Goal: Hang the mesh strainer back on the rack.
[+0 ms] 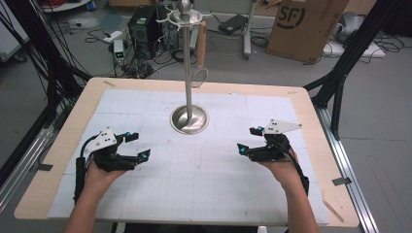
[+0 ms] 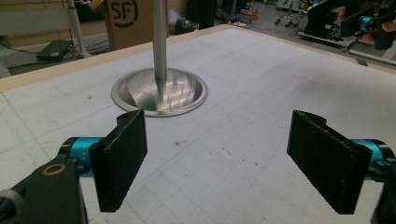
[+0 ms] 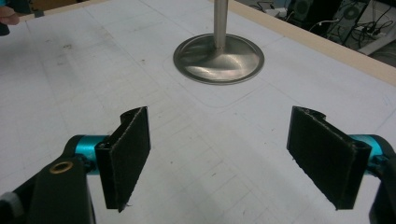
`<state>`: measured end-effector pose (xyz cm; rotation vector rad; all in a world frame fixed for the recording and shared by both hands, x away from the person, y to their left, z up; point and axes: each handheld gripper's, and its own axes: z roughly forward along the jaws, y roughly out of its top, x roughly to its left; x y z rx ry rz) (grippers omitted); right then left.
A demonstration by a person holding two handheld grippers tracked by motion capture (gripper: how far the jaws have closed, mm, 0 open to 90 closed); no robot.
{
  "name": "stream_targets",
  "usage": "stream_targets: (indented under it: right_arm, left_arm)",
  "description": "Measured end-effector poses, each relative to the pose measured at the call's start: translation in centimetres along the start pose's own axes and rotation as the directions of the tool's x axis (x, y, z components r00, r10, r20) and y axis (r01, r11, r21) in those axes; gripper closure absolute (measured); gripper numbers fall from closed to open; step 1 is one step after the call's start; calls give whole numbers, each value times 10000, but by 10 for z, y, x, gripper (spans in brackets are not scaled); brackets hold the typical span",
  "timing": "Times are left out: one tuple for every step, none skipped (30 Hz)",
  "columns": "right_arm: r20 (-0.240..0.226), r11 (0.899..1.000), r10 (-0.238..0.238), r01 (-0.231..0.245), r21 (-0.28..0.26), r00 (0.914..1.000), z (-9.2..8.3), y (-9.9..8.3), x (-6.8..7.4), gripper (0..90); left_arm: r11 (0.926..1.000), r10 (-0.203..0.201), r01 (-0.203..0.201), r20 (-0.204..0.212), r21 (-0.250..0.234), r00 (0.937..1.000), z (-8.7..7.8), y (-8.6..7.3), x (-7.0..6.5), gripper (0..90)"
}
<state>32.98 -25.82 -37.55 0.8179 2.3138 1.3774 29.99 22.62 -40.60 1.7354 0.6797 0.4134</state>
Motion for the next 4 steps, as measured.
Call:
stream_targets:
  right_arm:
    - [30,10000,0,0,20,10000,0,0,0,211]
    - [6,10000,27,-27,23,10000,0,-1,0,211]
    - [27,10000,15,-15,-3,10000,0,-1,0,211]
    - [18,10000,22,-22,6,10000,0,-1,0,211]
  left_arm:
    - [10000,-4,4,-1,-4,10000,0,0,0,207]
    - [10000,-12,12,-2,-11,10000,0,0,0,207]
    - [10000,-5,5,-6,-6,10000,0,0,0,207]
    - [10000,10,-10,-2,23,10000,0,0,0,207]
